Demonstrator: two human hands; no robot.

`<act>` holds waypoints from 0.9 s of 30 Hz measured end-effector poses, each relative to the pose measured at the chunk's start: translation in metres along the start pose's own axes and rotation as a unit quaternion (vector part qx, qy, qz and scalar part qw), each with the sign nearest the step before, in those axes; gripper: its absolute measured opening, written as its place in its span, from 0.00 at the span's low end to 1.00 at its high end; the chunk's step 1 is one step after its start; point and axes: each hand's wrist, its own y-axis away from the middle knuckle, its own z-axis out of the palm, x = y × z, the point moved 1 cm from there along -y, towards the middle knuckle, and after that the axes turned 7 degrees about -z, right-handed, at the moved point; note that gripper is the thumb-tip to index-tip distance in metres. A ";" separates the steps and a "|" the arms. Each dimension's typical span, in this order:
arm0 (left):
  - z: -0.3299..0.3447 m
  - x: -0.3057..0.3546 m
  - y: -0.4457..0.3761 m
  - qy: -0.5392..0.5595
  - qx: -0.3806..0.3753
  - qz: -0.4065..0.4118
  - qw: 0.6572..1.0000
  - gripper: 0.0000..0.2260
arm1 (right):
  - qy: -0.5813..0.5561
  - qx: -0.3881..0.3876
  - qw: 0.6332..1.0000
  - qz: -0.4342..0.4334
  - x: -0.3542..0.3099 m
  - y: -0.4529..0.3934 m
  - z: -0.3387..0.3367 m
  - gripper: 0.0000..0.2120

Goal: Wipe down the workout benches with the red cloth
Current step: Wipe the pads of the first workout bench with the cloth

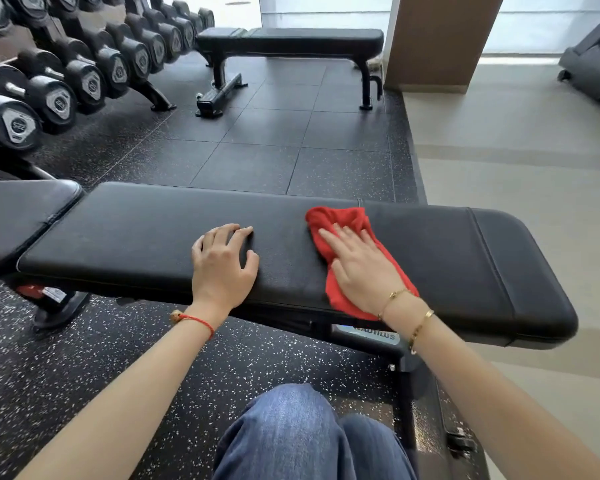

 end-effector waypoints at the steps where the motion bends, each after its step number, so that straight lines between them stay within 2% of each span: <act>1: 0.000 0.000 0.000 -0.001 0.000 0.000 1.000 0.20 | 0.005 -0.003 1.000 0.023 0.009 -0.009 -0.002 0.27; 5: -0.001 0.002 0.000 0.002 0.001 -0.003 1.000 0.20 | 0.014 -0.024 0.997 0.066 0.017 -0.058 -0.002 0.26; 9: -0.002 0.002 -0.001 0.004 0.003 -0.004 1.000 0.20 | 0.007 -0.038 0.999 0.027 -0.018 -0.080 0.010 0.27; 13: -0.003 0.002 0.000 0.004 -0.001 -0.002 1.000 0.20 | -0.008 -0.024 0.999 -0.041 -0.047 -0.045 0.015 0.27; 16: -0.004 0.002 0.001 0.009 -0.003 -0.003 1.000 0.20 | 0.005 -0.006 0.998 -0.058 -0.048 -0.003 0.012 0.28; 21: -0.005 0.002 0.003 0.010 -0.008 0.003 1.000 0.21 | 0.054 0.016 0.998 0.027 -0.010 0.047 -0.005 0.28; 27: -0.007 0.007 0.003 -0.008 -0.045 -0.003 0.999 0.18 | 0.017 0.016 0.997 0.079 0.006 0.017 -0.007 0.26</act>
